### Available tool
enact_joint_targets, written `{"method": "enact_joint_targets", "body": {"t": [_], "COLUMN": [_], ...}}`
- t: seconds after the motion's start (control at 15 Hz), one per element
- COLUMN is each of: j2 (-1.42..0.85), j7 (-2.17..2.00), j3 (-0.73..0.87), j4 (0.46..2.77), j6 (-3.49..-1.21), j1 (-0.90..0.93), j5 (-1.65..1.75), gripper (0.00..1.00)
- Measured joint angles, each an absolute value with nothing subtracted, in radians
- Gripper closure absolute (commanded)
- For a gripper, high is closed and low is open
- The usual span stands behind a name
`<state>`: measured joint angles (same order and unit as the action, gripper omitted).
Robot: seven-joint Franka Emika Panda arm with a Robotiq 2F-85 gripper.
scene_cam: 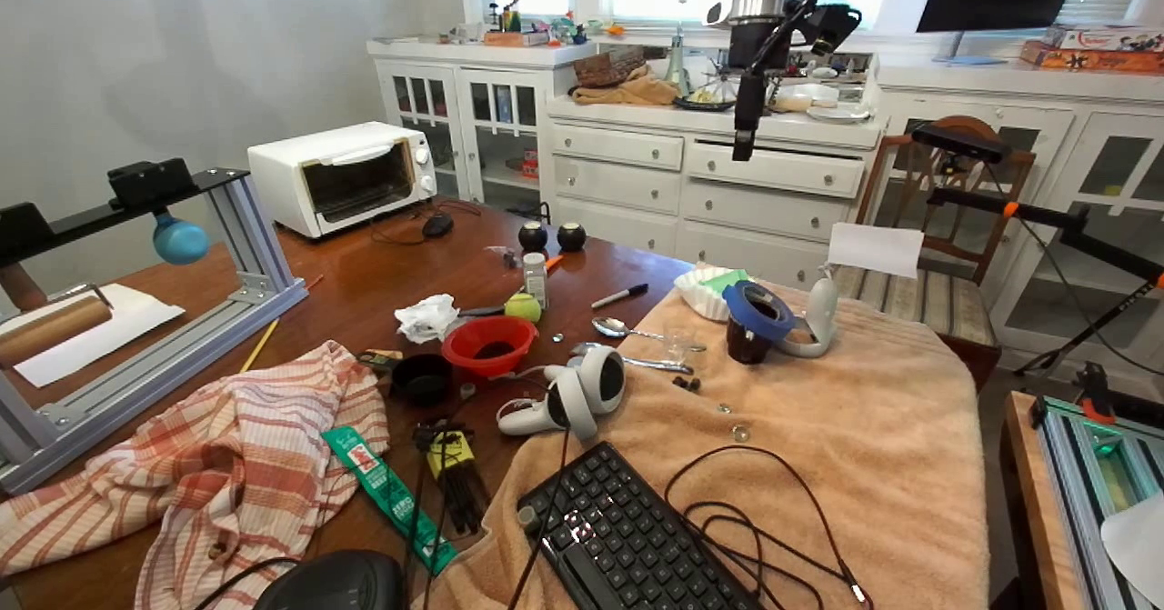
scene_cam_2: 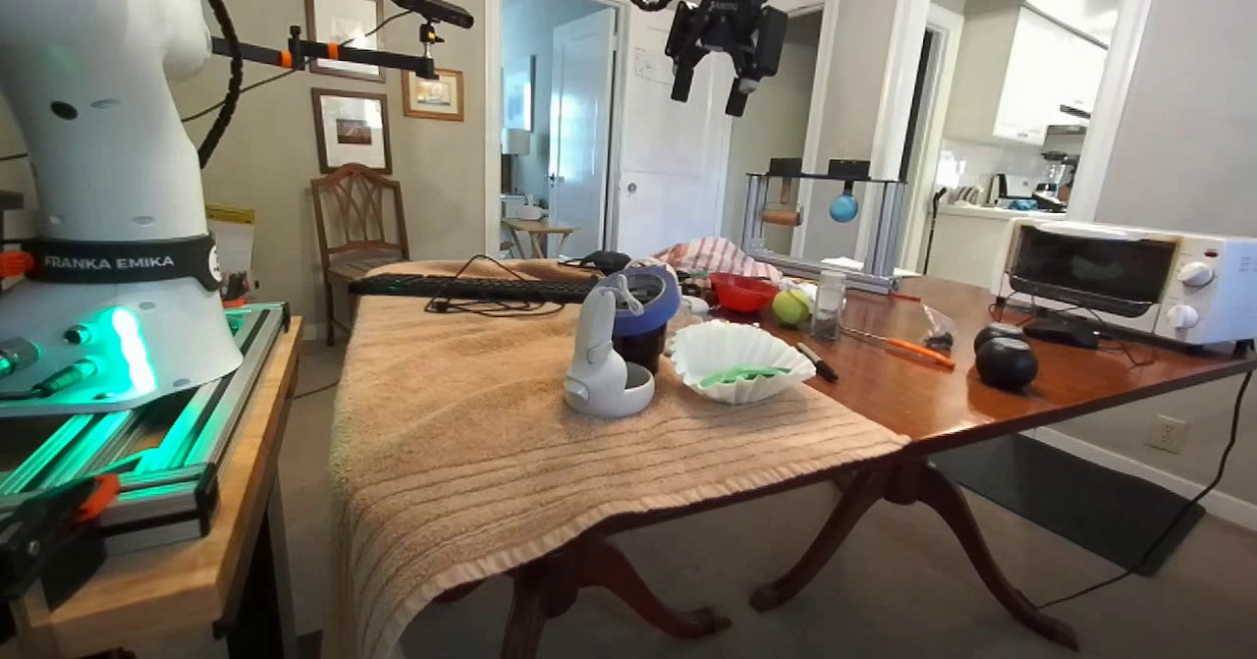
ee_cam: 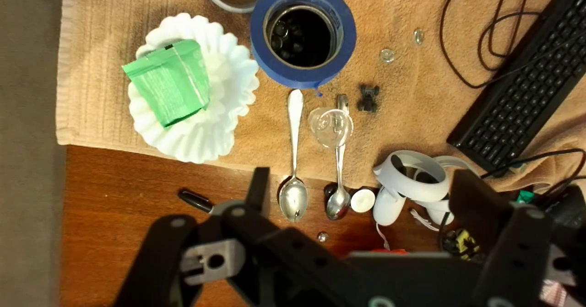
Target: Put the spoon inside the black cup
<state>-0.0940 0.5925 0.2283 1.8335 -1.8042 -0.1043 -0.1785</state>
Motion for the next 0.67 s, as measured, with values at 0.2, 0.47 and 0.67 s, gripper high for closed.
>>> {"method": "enact_joint_targets", "body": {"t": [0.2, 0.47, 0.67], "j2": [-0.095, -0.149, -0.266], "j7": [0.590, 0.616, 0.704], "j3": [0.225, 0.191, 0.149], "j4": [1.832, 1.764, 1.645], "j6": [-1.804, -1.820, -1.819], "j1": [-0.111, -0.136, -0.155], "j5": [-0.178, -0.179, -0.185], "gripper": [0.00, 0.00, 0.00]}}
